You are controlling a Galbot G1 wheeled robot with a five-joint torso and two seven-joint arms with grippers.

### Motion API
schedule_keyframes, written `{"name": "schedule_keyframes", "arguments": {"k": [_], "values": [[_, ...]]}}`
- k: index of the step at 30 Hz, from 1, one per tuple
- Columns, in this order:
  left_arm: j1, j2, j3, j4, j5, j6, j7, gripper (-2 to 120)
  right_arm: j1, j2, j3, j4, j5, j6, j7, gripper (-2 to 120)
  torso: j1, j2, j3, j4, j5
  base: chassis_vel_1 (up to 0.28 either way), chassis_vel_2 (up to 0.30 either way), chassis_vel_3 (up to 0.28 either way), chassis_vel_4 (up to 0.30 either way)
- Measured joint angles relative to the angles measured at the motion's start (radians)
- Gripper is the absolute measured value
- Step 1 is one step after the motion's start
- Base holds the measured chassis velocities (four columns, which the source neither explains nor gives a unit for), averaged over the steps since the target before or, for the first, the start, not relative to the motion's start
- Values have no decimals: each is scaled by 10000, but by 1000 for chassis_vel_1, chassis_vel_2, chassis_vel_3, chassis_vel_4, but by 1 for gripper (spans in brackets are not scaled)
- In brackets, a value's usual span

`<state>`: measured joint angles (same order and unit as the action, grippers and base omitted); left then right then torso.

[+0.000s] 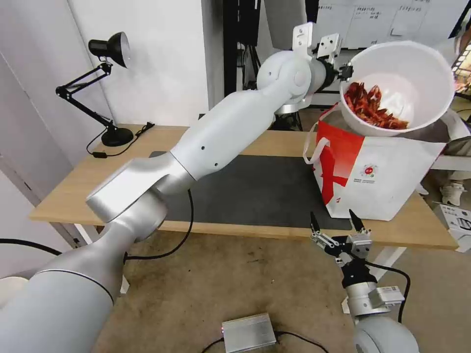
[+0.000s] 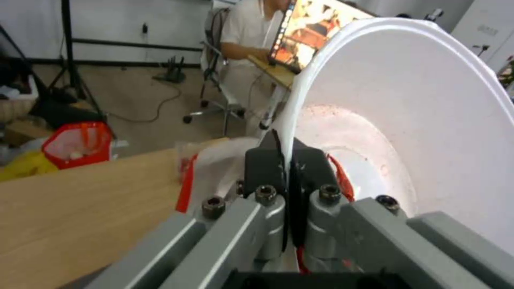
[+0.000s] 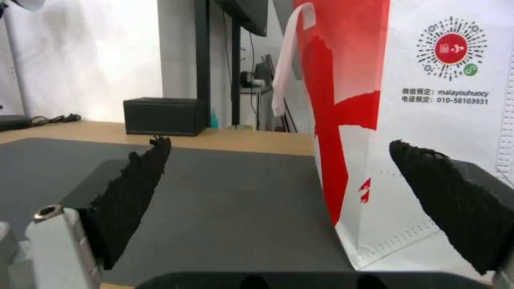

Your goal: Pick up the trash from the table and place it into the takeout bag.

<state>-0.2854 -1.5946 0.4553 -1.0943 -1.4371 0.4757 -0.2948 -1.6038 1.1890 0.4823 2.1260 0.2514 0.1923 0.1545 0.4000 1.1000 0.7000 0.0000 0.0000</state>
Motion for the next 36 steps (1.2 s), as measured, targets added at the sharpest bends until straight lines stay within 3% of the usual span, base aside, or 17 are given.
{"name": "schedule_keyframes", "arguments": {"k": [26, 33, 36], "values": [[171, -3, 413, 266, 77, -180, -1, 0, 0, 0, 0, 0, 0, 0, -1, 100, 0, 0, 0, 0, 0, 0, 0, 0, 0], [222, -3, 467, 231, 84, -180, 8, 21, 0, 0, 0, 0, 0, 0, 0, 100, 0, 0, -1, 0, 0, 0, 0, 0, 0], [241, -3, 476, 214, 92, -179, 61, 37, 0, 0, 0, 0, 0, 0, 0, 100, 0, 0, -1, 0, 0, 0, 0, 0, 0]]}}
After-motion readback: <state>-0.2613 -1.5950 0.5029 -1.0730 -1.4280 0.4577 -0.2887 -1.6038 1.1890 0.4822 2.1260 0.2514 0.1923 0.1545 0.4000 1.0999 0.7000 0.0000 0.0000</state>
